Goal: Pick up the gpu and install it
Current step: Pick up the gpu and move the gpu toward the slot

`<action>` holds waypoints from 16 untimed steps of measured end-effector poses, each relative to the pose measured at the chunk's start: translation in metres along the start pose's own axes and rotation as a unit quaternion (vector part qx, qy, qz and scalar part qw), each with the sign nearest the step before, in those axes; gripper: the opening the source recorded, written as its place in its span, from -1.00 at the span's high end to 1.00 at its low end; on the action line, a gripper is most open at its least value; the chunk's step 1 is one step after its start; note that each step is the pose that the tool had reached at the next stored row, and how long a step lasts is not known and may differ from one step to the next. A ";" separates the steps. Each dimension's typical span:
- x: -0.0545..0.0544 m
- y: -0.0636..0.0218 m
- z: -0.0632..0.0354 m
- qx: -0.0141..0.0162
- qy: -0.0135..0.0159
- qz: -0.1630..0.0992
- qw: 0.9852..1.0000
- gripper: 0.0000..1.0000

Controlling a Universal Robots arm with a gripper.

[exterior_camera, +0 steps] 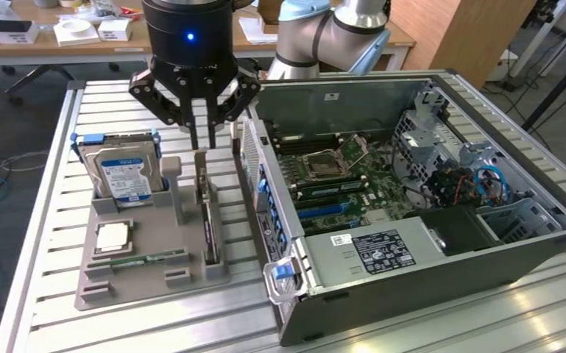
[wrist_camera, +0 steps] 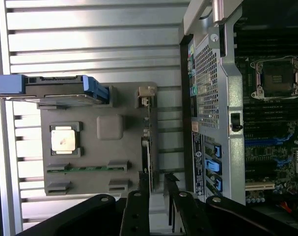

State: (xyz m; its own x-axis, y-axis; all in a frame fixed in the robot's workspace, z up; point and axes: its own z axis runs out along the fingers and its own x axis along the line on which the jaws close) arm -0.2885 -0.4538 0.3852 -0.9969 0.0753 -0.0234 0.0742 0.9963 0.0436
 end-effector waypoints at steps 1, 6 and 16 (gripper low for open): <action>0.000 0.0000 0.0000 0.000 0.000 0.000 1.000 0.42; 0.000 0.0000 0.0000 0.000 0.000 0.000 1.000 0.18; 0.000 -0.0006 0.0135 0.000 0.000 0.000 1.000 0.18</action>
State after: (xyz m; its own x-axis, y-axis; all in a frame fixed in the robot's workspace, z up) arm -0.2885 -0.4539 0.3717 -0.9969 0.0752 -0.0234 0.0742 0.9963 0.0436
